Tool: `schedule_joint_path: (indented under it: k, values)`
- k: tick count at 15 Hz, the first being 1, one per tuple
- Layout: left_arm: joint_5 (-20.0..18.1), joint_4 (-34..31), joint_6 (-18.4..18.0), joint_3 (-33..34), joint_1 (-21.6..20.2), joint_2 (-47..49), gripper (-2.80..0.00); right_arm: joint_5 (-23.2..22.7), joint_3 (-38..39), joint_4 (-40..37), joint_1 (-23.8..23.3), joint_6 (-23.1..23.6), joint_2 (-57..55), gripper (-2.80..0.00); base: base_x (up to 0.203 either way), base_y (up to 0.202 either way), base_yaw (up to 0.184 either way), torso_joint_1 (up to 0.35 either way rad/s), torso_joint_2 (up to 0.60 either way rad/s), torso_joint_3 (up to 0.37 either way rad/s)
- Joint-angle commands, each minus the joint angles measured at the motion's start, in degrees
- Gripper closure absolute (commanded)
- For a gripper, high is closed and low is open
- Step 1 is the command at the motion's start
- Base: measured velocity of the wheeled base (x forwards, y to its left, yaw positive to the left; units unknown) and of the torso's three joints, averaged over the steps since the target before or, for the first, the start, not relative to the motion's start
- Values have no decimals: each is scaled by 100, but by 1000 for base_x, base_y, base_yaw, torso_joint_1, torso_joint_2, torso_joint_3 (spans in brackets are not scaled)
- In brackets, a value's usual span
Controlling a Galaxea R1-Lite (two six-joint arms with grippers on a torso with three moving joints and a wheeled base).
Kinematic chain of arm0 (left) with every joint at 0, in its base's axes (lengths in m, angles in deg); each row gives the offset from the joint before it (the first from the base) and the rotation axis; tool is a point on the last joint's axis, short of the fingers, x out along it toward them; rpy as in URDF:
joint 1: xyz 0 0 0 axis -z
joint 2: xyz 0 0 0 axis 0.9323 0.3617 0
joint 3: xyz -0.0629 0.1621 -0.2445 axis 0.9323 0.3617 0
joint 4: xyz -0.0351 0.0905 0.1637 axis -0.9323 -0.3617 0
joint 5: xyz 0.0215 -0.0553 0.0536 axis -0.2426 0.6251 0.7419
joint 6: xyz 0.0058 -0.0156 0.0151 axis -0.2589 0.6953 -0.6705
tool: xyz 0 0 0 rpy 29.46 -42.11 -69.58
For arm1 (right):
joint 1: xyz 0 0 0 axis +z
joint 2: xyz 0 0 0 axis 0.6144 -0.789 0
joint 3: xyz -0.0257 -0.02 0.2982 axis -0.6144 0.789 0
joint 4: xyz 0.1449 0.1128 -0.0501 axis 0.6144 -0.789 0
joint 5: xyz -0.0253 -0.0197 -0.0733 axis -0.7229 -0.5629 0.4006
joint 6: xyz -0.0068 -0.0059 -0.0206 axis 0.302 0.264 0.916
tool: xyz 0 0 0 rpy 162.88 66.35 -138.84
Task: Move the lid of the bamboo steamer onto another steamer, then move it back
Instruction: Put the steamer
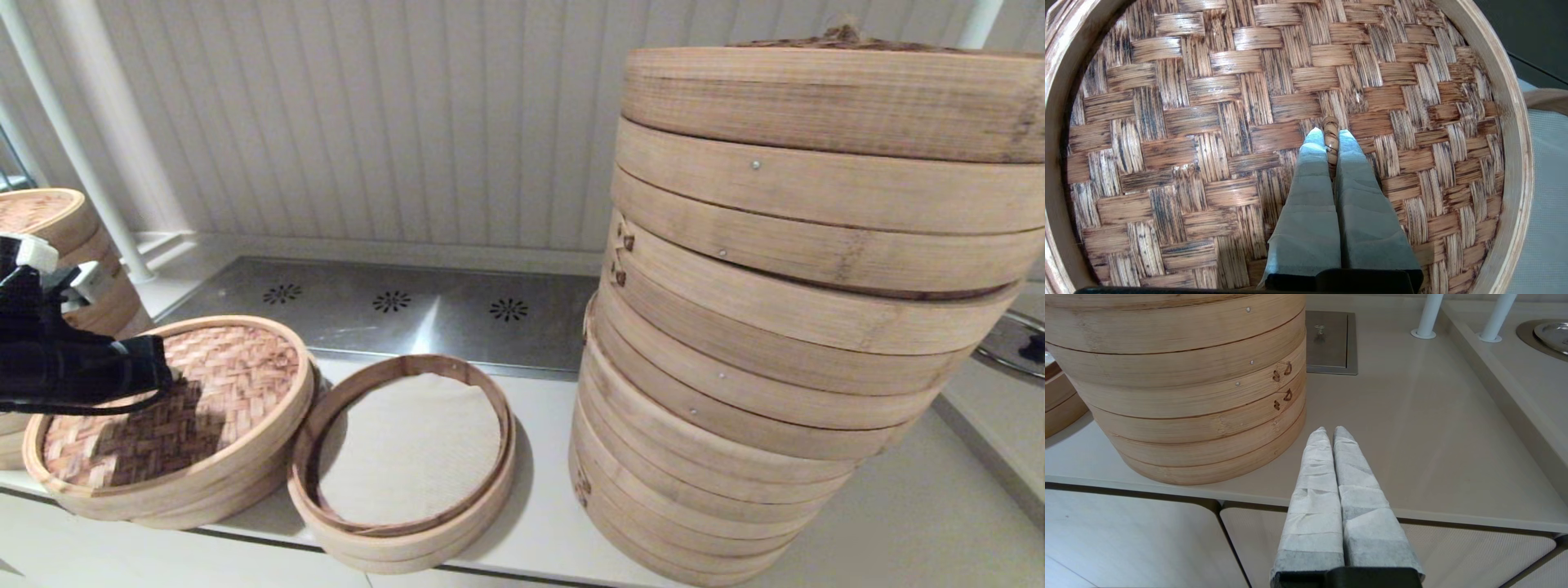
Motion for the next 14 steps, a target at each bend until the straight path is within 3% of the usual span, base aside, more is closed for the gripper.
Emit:
schedule_joint_path:
  k: [1,6,14]
  values:
    - [-19,77,12,7,-29,199,0,2,1,1,2,-4,-9,0,0,0,0,0,0,0]
    - [-22,561,23,3,-32,564,0,2,1,1,2,-1,-9,0,0,0,0,0,0,0]
    - [-22,776,32,-23,-43,866,0,2,1,1,2,-4,-9,0,0,0,0,0,0,0]
